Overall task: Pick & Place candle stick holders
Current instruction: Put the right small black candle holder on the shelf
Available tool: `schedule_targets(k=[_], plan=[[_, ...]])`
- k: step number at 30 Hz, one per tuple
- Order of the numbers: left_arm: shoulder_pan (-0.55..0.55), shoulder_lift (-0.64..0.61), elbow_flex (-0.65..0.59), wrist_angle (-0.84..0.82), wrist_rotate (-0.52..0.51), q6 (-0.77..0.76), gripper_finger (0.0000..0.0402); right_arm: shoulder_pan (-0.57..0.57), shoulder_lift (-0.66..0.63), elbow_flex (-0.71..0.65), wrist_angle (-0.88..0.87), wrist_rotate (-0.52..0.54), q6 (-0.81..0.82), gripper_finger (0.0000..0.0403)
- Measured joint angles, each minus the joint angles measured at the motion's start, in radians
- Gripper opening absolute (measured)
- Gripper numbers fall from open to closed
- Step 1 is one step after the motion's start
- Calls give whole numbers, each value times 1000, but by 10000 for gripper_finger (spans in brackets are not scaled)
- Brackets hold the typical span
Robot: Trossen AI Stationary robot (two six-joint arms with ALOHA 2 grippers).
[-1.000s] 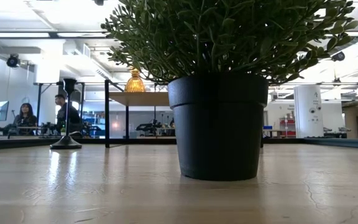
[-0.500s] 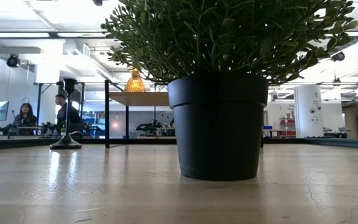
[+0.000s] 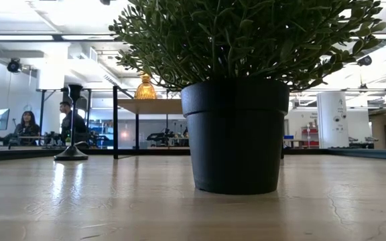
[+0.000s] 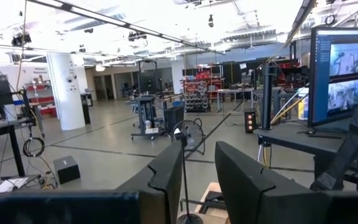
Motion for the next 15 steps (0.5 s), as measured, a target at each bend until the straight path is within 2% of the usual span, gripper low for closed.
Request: schedule_targets(k=[5, 15], plan=[[0, 2, 20, -1, 0, 0, 101, -54, 8, -78, 45, 39, 7, 8], [3, 1, 49, -3, 0, 22, 101, -54, -37, -162, 138, 34, 4, 8]])
